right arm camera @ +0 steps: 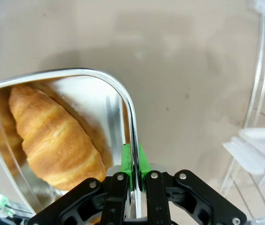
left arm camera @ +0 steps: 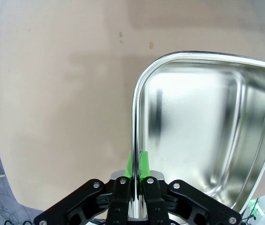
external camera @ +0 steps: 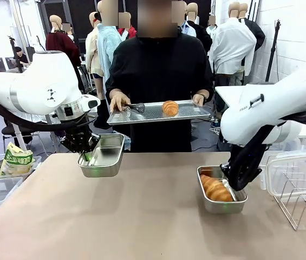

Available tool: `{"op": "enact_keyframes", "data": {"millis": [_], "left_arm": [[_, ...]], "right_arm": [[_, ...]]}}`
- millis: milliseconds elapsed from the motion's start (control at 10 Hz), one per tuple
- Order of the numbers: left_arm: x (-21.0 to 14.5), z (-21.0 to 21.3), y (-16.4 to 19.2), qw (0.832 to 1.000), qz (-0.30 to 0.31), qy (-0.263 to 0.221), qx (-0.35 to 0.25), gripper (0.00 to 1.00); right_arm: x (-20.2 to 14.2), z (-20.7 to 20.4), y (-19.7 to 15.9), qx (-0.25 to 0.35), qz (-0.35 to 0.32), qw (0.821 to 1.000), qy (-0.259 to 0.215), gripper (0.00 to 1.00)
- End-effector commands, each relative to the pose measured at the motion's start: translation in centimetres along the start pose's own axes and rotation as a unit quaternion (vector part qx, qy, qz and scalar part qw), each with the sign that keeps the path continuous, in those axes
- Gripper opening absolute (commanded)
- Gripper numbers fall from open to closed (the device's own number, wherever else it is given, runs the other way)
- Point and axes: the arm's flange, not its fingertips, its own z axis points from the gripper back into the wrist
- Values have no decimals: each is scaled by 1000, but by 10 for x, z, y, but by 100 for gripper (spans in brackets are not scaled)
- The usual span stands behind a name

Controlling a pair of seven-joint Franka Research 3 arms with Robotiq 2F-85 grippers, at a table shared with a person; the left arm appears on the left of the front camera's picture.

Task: Place the bread in airtight containers.
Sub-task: Once an object is inside an Airtight Container , place the container in the center of the table.

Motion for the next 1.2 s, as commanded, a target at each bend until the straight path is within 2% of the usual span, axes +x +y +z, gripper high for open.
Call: {"op": "enact_keyframes", "data": {"millis": [0,100,400,800,900,1100], "left_arm": [[1,3,0,1000,0,-4,-1,0],[1,3,0,1000,0,-4,-1,0],[1,3,0,1000,0,-4,-1,0],[1,3,0,1000,0,-4,-1,0],[1,3,0,1000,0,-4,-1,0],[1,3,0,1000,0,-4,-1,0]], "right_arm": [[12,-11,9,4,-17,1000,-9,0],[15,-16,12,-2,-22,999,-24,0],[20,-27,14,-41,-30,998,-29,0],[22,-31,13,-32,-21,999,-11,0],[23,-31,12,-25,-17,1000,1,16],[21,-29,11,-26,-14,1000,0,54]]}}
